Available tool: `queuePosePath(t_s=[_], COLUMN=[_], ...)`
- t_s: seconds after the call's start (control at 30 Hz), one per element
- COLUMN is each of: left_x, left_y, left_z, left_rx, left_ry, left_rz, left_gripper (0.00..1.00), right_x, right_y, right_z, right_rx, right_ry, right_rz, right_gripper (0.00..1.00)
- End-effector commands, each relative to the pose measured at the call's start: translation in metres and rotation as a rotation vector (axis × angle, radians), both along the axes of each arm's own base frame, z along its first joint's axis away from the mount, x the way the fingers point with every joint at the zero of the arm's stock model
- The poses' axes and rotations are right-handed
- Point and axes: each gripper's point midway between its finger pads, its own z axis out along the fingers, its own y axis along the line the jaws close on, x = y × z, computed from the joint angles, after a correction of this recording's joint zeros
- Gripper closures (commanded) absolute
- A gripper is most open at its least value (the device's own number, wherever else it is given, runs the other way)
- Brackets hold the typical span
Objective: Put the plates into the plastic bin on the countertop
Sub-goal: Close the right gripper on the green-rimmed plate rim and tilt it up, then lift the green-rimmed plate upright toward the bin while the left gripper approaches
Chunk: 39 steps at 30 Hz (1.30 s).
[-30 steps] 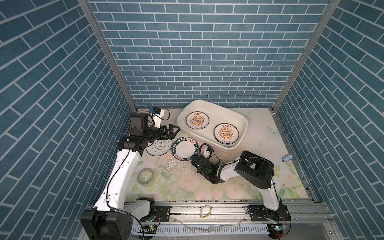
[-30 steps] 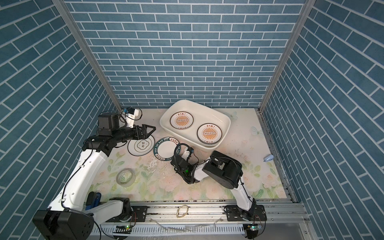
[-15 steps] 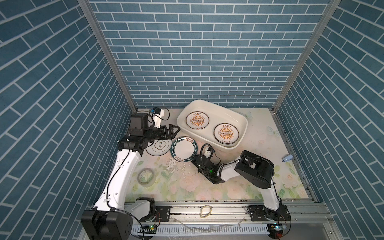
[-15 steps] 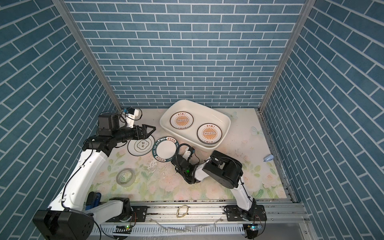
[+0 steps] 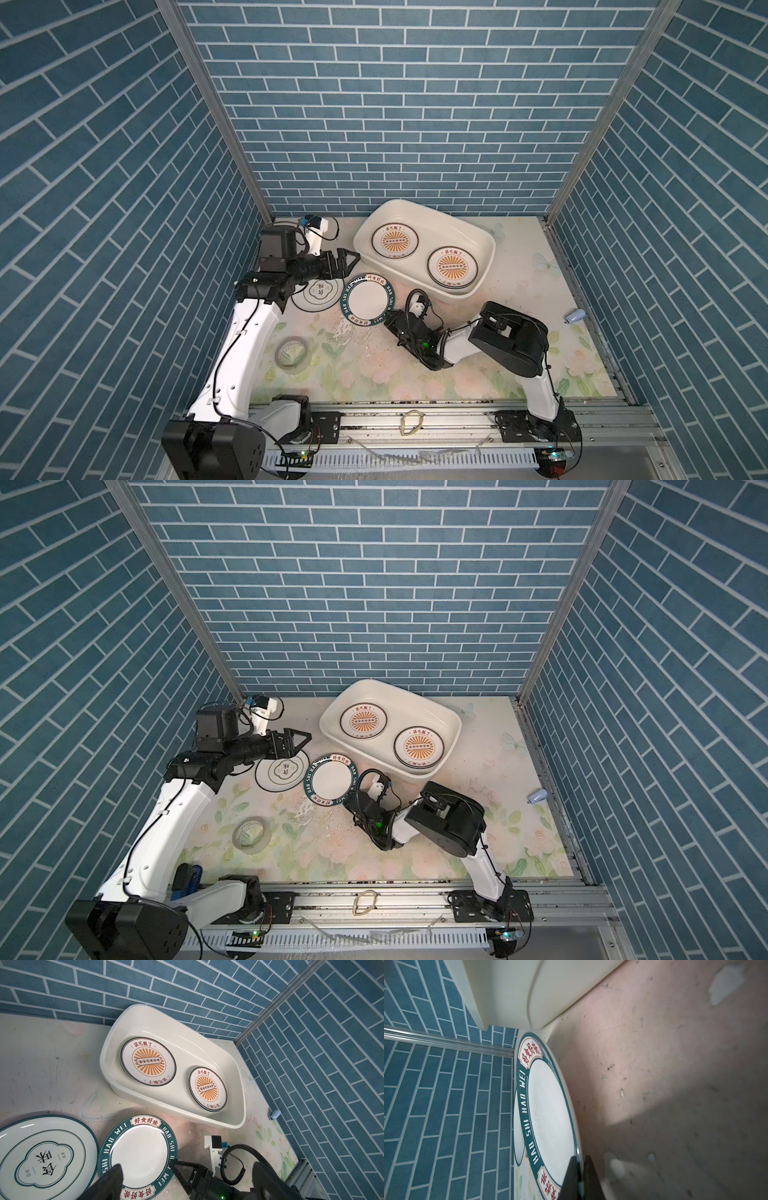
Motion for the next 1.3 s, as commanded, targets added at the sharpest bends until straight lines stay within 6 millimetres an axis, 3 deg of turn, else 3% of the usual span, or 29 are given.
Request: queuePosePath(t_s=[0.0, 0.27, 0.53, 1.27], left_x=[-0.002, -0.001, -0.004, -0.01], left_y=[0.006, 0.016, 0.025, 0.042], left_z=[0.007, 0.012, 0.012, 0.022], left_rx=[-0.004, -0.001, -0.008, 0.089], left_ry=[-0.031, -0.05, -0.063, -0.13], left_rz=[0.02, 0.061, 0.091, 0.123], left_gripper=[0.02, 0.02, 0.02, 0.02], right_x=[-0.002, -0.01, -0.019, -0.041], right_y=[0.003, 0.017, 0.022, 0.05], right_z=[0.004, 0.029, 0.041, 0.108], right_rx=[0.01, 0.07, 0.106, 0.121], right_ry=[-0.051, -0.135, -0.162, -0.259], right_rz=[0.029, 0.092, 0.124, 0.372], right_gripper=[1.0, 1.0, 1.0, 1.0])
